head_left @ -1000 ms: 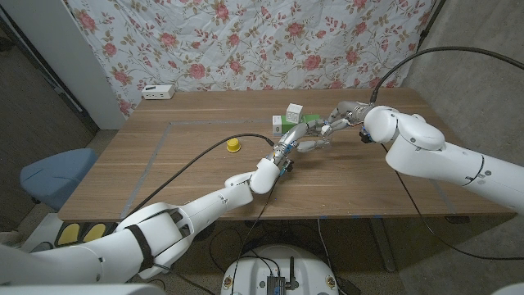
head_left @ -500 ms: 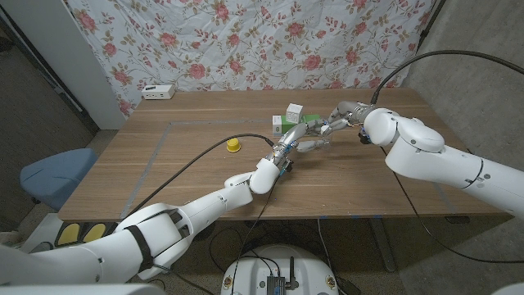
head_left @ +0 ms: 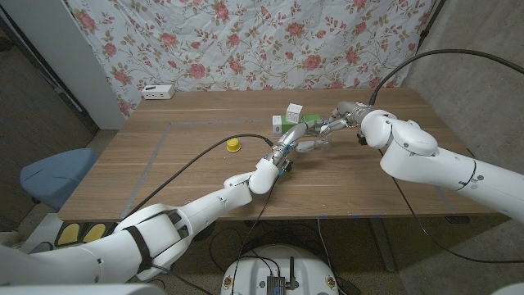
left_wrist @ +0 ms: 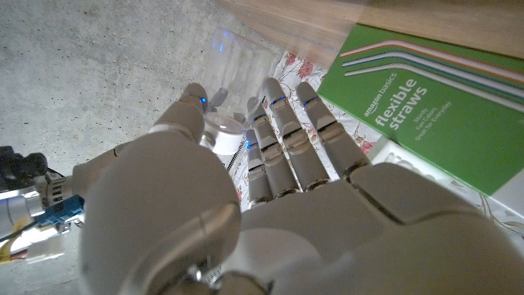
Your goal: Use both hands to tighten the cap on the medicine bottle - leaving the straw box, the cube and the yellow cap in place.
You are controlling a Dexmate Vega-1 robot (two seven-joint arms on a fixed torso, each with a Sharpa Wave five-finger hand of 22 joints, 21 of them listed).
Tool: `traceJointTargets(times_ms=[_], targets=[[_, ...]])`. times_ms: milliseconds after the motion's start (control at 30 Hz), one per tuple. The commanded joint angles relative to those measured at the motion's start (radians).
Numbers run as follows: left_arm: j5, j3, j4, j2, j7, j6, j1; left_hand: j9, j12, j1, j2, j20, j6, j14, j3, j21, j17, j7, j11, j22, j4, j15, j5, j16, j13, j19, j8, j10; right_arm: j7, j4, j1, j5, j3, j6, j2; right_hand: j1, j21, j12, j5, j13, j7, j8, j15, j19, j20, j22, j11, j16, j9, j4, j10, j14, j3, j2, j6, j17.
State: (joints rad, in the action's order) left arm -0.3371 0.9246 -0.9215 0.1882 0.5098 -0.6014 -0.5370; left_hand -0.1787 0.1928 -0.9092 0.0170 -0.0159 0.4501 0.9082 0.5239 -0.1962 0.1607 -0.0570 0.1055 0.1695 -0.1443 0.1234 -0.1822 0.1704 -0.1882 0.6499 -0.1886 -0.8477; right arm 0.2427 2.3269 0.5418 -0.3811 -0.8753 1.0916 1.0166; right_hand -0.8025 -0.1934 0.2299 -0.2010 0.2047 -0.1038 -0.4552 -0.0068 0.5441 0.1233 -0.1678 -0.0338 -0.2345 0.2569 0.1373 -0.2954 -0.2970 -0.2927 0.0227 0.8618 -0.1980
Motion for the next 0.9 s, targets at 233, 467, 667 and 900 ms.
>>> traceJointTargets(times_ms=[233,467,667,900], targets=[[-0.001,-0.006,-0.019,0.009,-0.002,0.006,-0.012,-0.004,0.006,-0.004,-0.012,-0.005,0.001,0.014,0.009,0.001,0.002,-0.003,0.037,0.003,-0.001,0.083,-0.003,0.006,-0.005,-0.005,-0.001,-0.050,0.030,0.002,-0.065,-0.119,-0.116,0.075,-0.025,0.027,-0.007,0.008,0.007,0.002,-0.014,-0.024,-0.004,0.019,-0.005,-0.004,0.016,-0.012,0.003,-0.011,-0.037,-0.020,0.008,-0.006,0.072,-0.007],[-0.001,-0.007,-0.021,0.009,-0.004,0.007,-0.015,-0.004,0.005,-0.005,-0.012,-0.006,0.002,0.016,0.010,0.001,0.002,-0.003,0.037,0.003,-0.002,0.083,-0.003,0.006,-0.005,-0.005,-0.001,-0.048,0.037,-0.002,-0.082,-0.166,-0.157,0.106,-0.036,0.037,-0.009,0.011,0.008,0.002,-0.009,-0.039,-0.006,0.032,-0.007,-0.004,0.020,-0.016,0.000,-0.010,-0.061,-0.034,0.014,-0.005,0.109,-0.008],[0.000,-0.008,-0.021,0.009,-0.003,0.008,-0.016,-0.004,0.006,-0.006,-0.013,-0.004,0.003,0.016,0.010,0.001,0.002,-0.005,0.040,0.003,-0.003,0.085,-0.003,0.005,-0.005,-0.003,-0.002,-0.051,0.048,-0.010,-0.097,-0.196,-0.186,0.127,-0.045,0.044,-0.008,0.014,0.009,0.001,-0.006,-0.056,-0.007,0.037,-0.021,-0.005,0.025,-0.021,-0.003,-0.009,-0.088,-0.051,0.019,-0.004,0.151,-0.008],[0.000,-0.011,-0.031,0.013,-0.004,0.015,-0.020,-0.004,0.006,-0.006,-0.012,-0.006,0.003,0.017,0.010,0.001,0.002,-0.004,0.039,0.003,-0.003,0.084,-0.003,0.005,-0.005,-0.004,-0.001,-0.051,0.032,-0.019,-0.088,-0.203,-0.184,0.130,-0.057,0.059,-0.010,0.020,0.008,0.001,0.003,-0.079,-0.016,0.049,-0.025,-0.006,0.038,-0.028,-0.009,-0.010,-0.126,-0.075,0.026,-0.004,0.213,-0.010]])
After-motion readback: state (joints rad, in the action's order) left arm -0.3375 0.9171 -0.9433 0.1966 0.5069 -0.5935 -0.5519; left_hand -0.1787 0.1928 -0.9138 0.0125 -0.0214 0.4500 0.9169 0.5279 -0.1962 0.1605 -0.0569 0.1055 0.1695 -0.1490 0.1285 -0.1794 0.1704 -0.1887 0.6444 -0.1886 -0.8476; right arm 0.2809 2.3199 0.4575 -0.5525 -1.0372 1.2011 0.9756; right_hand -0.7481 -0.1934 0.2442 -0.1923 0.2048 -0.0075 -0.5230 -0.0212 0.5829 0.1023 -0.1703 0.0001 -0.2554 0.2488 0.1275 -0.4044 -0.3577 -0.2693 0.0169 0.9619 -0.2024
